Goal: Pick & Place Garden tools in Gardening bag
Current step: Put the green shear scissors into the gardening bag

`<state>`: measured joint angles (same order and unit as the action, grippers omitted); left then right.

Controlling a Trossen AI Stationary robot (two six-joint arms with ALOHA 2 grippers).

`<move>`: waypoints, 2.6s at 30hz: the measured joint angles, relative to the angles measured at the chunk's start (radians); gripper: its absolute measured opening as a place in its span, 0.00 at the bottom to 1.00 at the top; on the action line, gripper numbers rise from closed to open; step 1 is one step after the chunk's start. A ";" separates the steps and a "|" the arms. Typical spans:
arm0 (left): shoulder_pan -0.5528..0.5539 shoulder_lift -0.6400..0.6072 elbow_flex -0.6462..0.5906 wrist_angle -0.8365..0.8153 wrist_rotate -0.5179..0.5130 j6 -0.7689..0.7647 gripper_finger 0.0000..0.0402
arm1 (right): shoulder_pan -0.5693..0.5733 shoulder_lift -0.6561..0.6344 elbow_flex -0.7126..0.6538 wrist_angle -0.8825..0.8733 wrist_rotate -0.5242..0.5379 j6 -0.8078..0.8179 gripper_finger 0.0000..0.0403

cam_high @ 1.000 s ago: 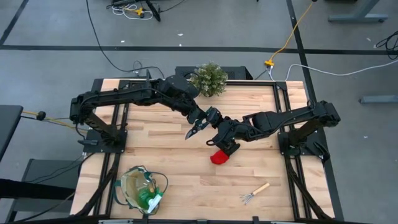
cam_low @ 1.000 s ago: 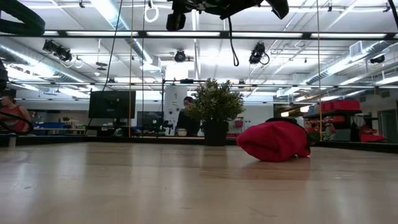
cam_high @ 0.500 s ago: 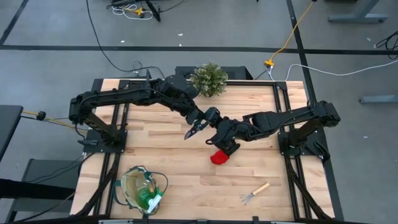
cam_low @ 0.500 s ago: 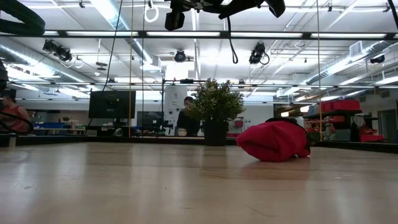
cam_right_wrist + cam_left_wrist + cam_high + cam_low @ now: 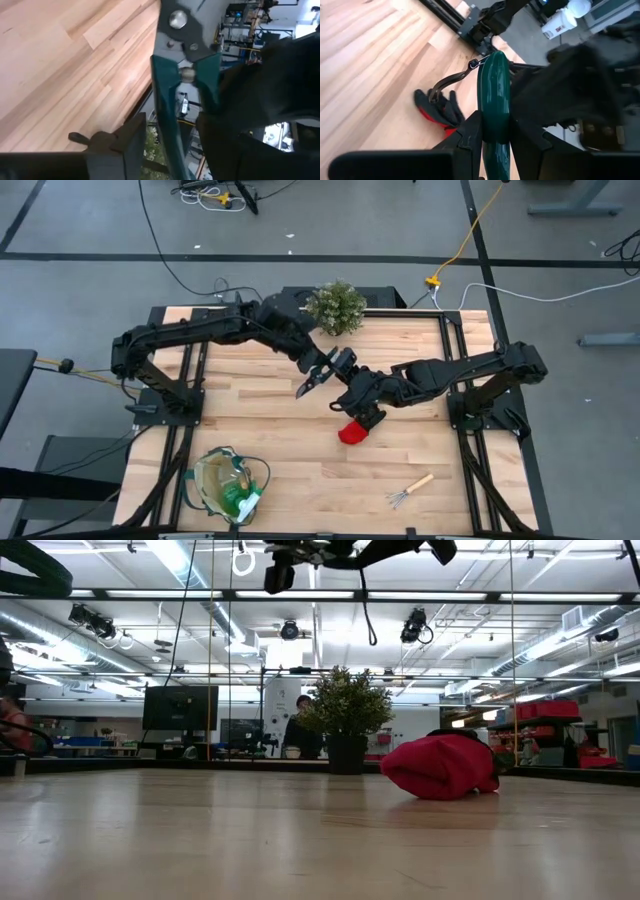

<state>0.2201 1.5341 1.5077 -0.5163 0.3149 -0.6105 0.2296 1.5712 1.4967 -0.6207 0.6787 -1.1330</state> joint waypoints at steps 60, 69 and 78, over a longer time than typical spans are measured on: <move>-0.661 -0.482 -0.171 -0.110 -0.508 0.385 0.22 | -0.058 -0.034 0.002 0.166 -0.151 0.883 0.01; -0.868 -0.489 -0.302 0.015 -0.532 0.388 0.22 | -0.075 -0.034 0.002 0.155 -0.266 0.889 0.01; -1.020 -0.513 -0.418 0.082 -0.538 0.418 0.22 | -0.074 -0.034 0.002 0.162 -0.365 0.889 0.01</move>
<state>-0.7995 1.0211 1.0901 -0.4341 -0.2231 -0.1923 0.1558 1.5372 1.4986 -0.4590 0.3139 -0.2437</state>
